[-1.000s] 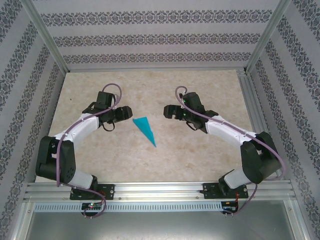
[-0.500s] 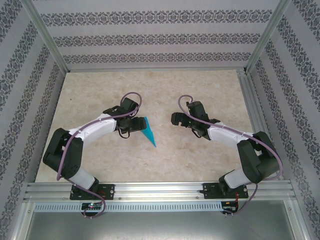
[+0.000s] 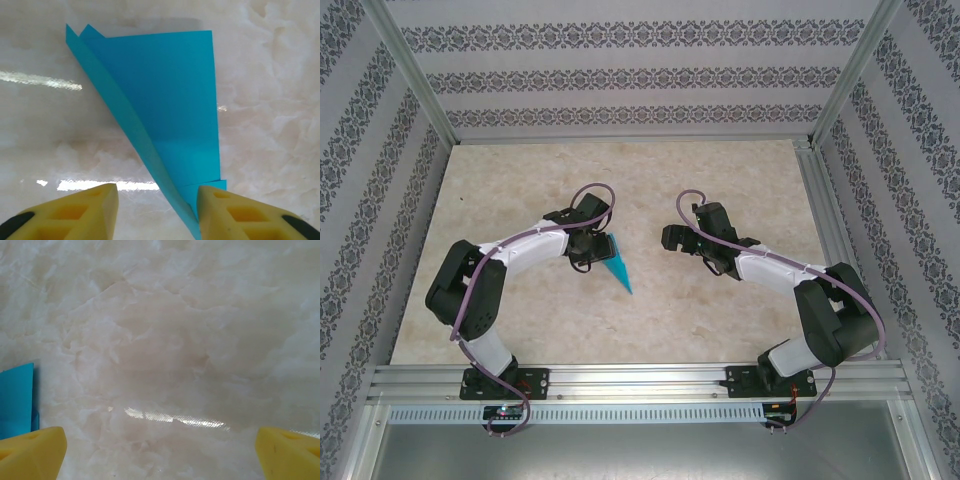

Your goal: Fold a paper plane with a square sheet of paper (pick it up from the middle)

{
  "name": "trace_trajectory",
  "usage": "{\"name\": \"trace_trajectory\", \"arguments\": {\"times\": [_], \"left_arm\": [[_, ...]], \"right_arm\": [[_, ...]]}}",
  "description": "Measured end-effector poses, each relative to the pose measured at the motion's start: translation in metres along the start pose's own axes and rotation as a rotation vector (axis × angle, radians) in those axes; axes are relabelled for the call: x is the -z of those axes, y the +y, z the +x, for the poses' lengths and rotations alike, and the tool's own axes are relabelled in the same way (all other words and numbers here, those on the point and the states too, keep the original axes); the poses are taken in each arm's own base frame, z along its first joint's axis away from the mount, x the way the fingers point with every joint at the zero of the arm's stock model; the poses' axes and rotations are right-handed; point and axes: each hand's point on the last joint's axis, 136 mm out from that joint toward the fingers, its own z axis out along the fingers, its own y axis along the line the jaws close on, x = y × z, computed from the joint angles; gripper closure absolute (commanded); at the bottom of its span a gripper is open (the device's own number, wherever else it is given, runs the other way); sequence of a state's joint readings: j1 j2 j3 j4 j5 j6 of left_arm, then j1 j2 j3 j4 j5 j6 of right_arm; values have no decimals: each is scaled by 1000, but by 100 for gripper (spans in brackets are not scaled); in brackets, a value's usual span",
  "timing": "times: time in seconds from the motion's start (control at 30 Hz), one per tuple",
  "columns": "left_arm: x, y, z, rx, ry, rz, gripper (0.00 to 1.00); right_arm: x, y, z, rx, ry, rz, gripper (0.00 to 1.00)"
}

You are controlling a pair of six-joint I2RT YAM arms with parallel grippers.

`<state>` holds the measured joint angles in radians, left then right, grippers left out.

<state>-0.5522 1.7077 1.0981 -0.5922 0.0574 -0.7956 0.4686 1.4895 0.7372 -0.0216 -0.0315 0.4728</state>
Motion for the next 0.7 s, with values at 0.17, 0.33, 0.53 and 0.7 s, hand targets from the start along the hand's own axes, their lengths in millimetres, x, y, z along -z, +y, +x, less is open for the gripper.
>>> {"name": "trace_trajectory", "arguments": {"times": [0.17,0.33,0.53,0.7], "left_arm": [[2,4,-2,29,-16,-21,67],[2,10,2,64,-21,-27,73],[-5,17,8,110,-15,-32,80],[-7,15,6,142,-33,-12,100]], "right_arm": [[0,1,1,-4,4,-7,4],[0,3,2,-7,10,-19,5],[0,3,2,-8,13,-19,5],[0,4,2,-8,15,-22,5]]}}
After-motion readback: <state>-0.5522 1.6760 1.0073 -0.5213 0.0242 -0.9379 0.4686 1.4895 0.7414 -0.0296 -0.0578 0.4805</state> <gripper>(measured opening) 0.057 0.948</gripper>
